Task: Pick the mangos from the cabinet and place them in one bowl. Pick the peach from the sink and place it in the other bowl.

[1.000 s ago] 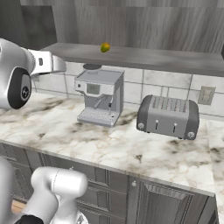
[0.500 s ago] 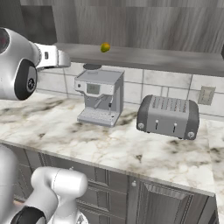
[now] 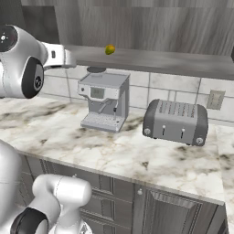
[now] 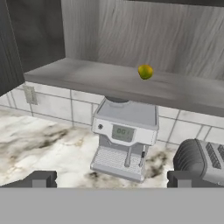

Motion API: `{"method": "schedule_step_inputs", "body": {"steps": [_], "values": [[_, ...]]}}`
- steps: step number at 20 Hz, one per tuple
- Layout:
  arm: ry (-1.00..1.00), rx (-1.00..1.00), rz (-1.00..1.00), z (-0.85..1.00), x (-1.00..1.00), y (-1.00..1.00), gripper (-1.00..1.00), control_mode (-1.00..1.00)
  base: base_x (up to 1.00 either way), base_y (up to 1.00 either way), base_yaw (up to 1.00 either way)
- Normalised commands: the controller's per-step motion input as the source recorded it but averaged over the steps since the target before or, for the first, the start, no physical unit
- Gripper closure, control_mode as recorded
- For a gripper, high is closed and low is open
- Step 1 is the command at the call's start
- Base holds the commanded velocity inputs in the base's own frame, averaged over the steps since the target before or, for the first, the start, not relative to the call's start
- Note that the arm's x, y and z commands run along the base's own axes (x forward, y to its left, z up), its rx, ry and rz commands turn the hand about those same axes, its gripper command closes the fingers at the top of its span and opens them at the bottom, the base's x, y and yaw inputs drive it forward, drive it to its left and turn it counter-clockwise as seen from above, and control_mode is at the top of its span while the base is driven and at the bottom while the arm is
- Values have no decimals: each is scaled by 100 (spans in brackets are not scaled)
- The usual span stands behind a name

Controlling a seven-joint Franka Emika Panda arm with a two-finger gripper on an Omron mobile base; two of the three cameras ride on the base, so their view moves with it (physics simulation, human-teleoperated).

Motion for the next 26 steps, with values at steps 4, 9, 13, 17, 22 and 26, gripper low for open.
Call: {"method": "schedule_step_inputs", "body": {"steps": [4, 9, 13, 17, 22, 26], "values": [[0, 0, 0, 0, 40, -5, -100, -100, 0, 0, 0], [0, 0, 0, 0, 36, -13, -100, -100, 0, 0, 0], [0, 0, 0, 0, 27, -17, -100, -100, 0, 0, 0], [0, 0, 0, 0, 30, -16, -100, -100, 0, 0, 0], [0, 0, 0, 0, 28, -10, -100, -100, 0, 0, 0], [0, 0, 0, -14, 38, -1, -100, -100, 0, 0, 0]]}}
